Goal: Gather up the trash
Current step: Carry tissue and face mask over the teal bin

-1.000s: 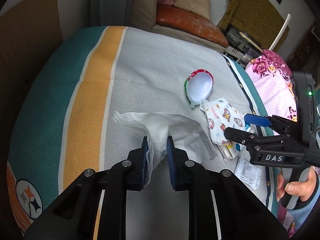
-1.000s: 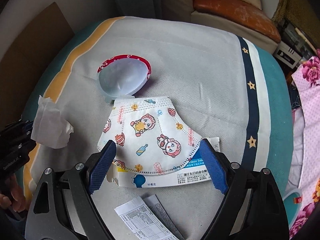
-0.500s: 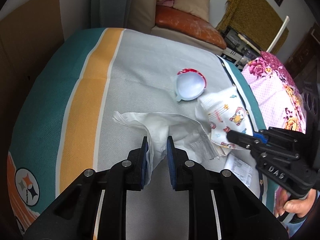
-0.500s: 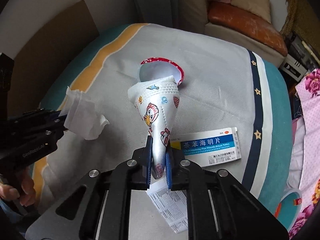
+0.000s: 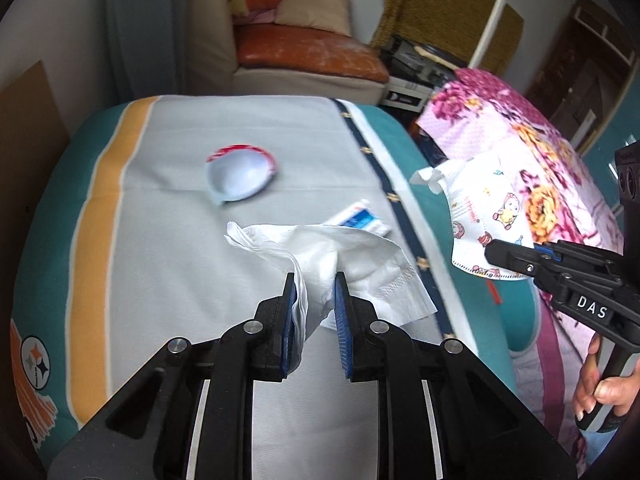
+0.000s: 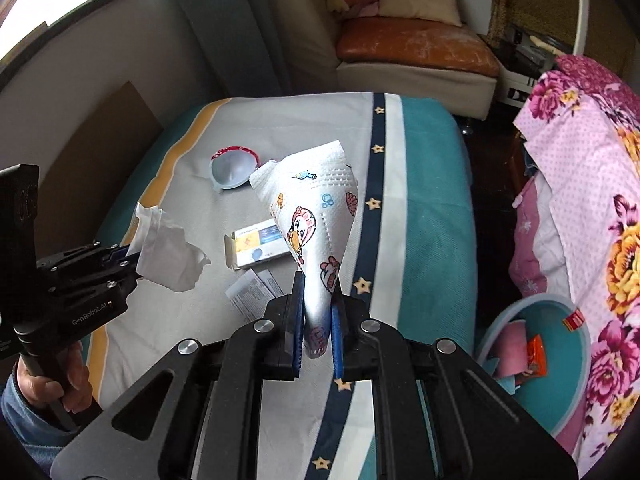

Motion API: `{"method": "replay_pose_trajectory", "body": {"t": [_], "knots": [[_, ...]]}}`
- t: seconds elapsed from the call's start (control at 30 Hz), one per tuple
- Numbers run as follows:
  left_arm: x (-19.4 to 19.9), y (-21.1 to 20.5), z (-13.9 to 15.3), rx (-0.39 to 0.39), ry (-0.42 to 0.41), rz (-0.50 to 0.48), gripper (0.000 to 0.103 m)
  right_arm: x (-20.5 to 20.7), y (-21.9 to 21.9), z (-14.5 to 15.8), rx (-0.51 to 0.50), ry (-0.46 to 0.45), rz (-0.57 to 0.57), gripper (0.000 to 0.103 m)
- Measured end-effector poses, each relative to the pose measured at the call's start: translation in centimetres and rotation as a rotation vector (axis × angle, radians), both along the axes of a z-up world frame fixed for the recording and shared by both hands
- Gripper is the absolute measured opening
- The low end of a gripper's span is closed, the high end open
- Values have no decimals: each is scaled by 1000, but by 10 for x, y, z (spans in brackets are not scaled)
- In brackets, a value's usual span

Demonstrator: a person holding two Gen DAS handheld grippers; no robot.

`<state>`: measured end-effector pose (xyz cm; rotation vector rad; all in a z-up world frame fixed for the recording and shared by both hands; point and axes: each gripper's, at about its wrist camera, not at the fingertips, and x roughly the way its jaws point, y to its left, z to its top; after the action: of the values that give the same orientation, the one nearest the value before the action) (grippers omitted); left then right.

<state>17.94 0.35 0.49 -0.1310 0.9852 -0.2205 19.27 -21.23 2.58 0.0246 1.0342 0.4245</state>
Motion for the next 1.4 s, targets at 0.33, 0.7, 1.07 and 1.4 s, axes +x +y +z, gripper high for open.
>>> {"method": "replay_pose_trajectory", "body": {"t": [0.33,0.7,1.07,1.4], "knots": [[-14,-93,10,44,-4,-160,19,-36,-94,12,61,-28,-140,11],[-25,-190,4,93,22,-300,19,-72,-196,-3,129,-41,-304,14],[-26,-300,-24,115,76,-466,19,-99,-282,-33,129,11,-438,14],[-12,-342,-56,134,139,-531,26,-90,-312,-47,122,43,-487,14]]}}
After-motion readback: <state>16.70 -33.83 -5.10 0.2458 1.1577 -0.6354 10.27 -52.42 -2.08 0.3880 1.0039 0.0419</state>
